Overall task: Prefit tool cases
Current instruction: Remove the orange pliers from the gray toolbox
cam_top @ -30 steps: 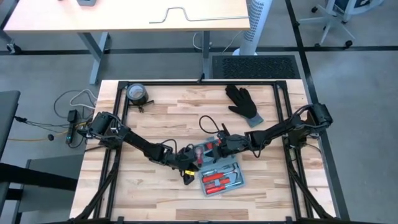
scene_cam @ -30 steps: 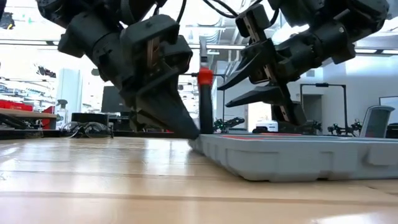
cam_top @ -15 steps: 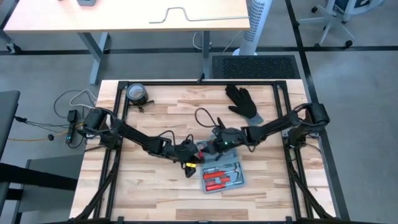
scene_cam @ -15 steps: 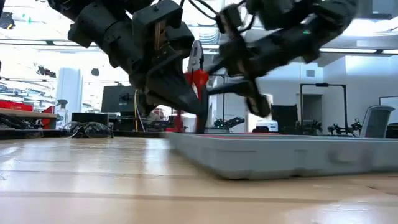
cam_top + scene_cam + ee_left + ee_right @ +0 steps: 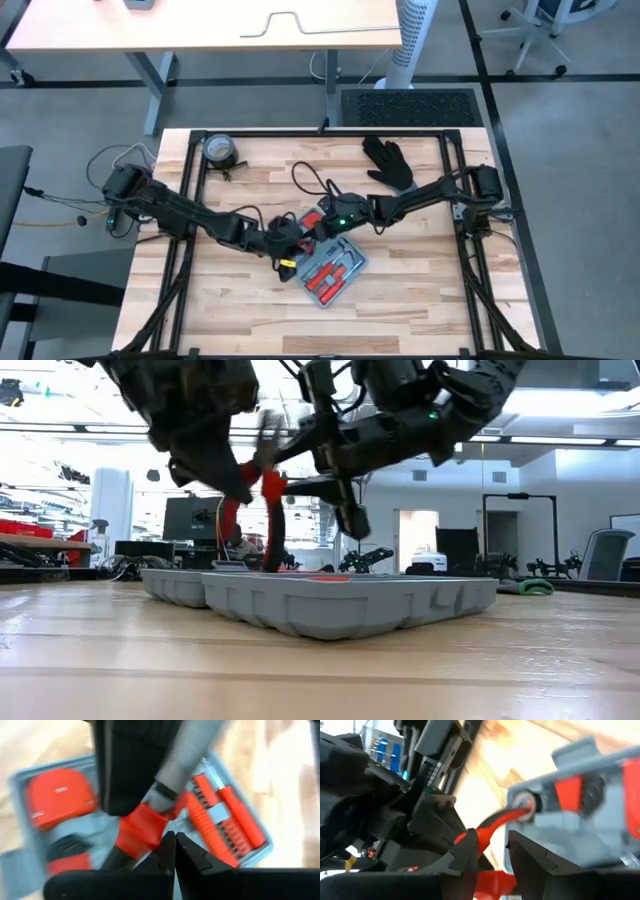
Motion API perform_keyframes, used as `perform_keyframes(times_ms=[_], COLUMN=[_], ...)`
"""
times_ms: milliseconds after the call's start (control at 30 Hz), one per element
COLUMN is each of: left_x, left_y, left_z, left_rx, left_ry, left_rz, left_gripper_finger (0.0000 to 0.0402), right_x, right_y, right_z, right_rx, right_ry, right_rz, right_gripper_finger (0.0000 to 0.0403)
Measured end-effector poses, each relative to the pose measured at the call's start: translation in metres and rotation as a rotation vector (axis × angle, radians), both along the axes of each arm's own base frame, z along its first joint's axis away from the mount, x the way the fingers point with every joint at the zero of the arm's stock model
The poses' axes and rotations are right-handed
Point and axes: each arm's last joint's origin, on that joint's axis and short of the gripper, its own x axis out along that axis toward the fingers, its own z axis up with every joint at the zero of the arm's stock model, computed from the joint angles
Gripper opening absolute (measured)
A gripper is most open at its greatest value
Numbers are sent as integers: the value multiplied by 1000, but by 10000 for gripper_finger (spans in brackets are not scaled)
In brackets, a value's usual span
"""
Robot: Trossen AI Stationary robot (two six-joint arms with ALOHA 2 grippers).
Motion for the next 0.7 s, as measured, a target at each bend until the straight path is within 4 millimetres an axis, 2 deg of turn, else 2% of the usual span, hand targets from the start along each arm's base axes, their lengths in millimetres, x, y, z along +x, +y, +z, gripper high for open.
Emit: perform_keyframes(times_ms=[100, 300, 467, 700], left_x=[-6, 0, 6, -10], left_y=[4, 15, 25, 35], left_z=[-1, -13, -22, -43], left_rx=[61, 129, 150, 150], left_ry=[48, 85, 107, 180], left_rz=[39, 113, 166, 229], left_gripper_finger=[0, 0, 0, 0], right_x=[10, 24, 18, 11], right_y=[-3, -18, -43, -71], right_z=[3, 1, 4, -1], right_rx=[6, 14, -2, -15], right_ry=[-24, -17, 10, 76], right_rz=[24, 27, -45, -99], right_gripper_finger=[118, 118, 118, 118])
